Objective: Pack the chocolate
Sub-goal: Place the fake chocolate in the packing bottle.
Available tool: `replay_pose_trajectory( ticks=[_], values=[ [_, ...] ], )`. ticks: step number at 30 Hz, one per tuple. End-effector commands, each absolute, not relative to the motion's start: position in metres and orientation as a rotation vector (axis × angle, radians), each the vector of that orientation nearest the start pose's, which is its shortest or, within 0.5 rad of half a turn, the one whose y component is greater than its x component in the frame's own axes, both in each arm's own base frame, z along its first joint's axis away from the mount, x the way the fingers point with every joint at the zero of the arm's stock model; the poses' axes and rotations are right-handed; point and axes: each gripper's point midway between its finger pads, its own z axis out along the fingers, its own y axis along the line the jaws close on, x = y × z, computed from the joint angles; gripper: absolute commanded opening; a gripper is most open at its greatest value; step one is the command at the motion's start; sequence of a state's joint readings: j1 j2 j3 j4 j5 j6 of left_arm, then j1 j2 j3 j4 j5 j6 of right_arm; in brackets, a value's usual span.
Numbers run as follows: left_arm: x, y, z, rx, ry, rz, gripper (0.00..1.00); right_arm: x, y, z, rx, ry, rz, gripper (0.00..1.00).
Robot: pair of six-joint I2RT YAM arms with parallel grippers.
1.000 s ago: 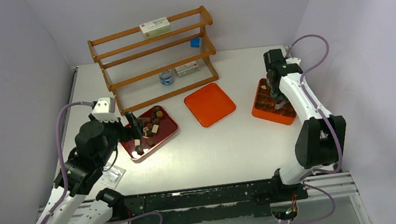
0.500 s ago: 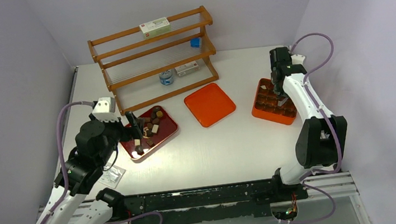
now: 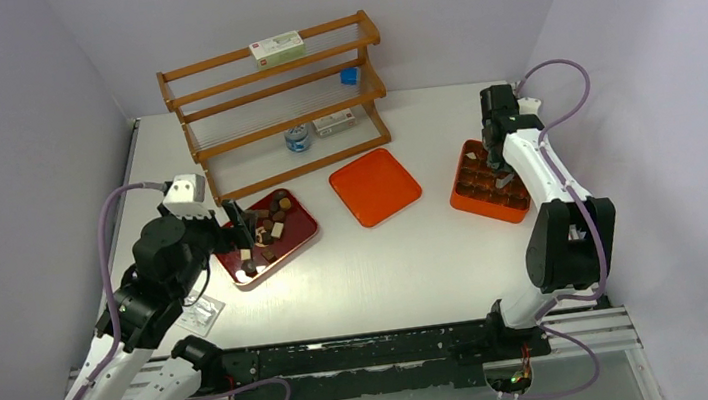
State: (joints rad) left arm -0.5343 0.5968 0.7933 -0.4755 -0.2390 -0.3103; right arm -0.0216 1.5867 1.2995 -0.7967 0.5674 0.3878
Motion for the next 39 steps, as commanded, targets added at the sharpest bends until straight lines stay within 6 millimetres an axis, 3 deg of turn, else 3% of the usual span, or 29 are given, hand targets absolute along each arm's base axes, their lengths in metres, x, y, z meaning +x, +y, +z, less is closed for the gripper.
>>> replay_pose_trajectory(
  ticks=[1, 8, 14, 20, 25, 30, 34, 39],
  values=[
    [0.237, -0.109, 0.267, 0.042, 1.838, -0.383, 0.97, 0.354, -0.092, 0.147, 0.695, 2.392, -0.601, 0.36],
    [0.236, -0.107, 0.270, 0.036, 1.824, -0.382, 0.97, 0.352, -0.088, 0.160, 0.691, 2.383, -0.563, 0.38],
    [0.235, -0.103, 0.273, 0.040, 1.807, -0.367, 0.97, 0.357, -0.060, 0.171, 0.612, 2.408, -0.419, 0.35],
    [0.236, -0.096, 0.274, 0.037, 1.792, -0.328, 0.97, 0.366, -0.006, 0.189, 0.443, 2.421, -0.267, 0.34],
    [0.236, -0.097, 0.275, 0.068, 1.771, -0.318, 0.97, 0.363, 0.059, 0.202, 0.224, 2.437, -0.122, 0.34],
    [0.236, -0.087, 0.279, 0.065, 1.751, -0.263, 0.97, 0.351, 0.132, 0.220, -0.030, 2.393, 0.116, 0.35],
    [0.232, -0.080, 0.286, 0.048, 1.706, -0.254, 0.97, 0.336, 0.180, 0.229, -0.178, 2.347, 0.247, 0.35],
    [0.225, -0.075, 0.298, 0.024, 1.660, -0.276, 0.97, 0.315, 0.235, 0.225, -0.329, 2.332, 0.378, 0.35]
  ],
)
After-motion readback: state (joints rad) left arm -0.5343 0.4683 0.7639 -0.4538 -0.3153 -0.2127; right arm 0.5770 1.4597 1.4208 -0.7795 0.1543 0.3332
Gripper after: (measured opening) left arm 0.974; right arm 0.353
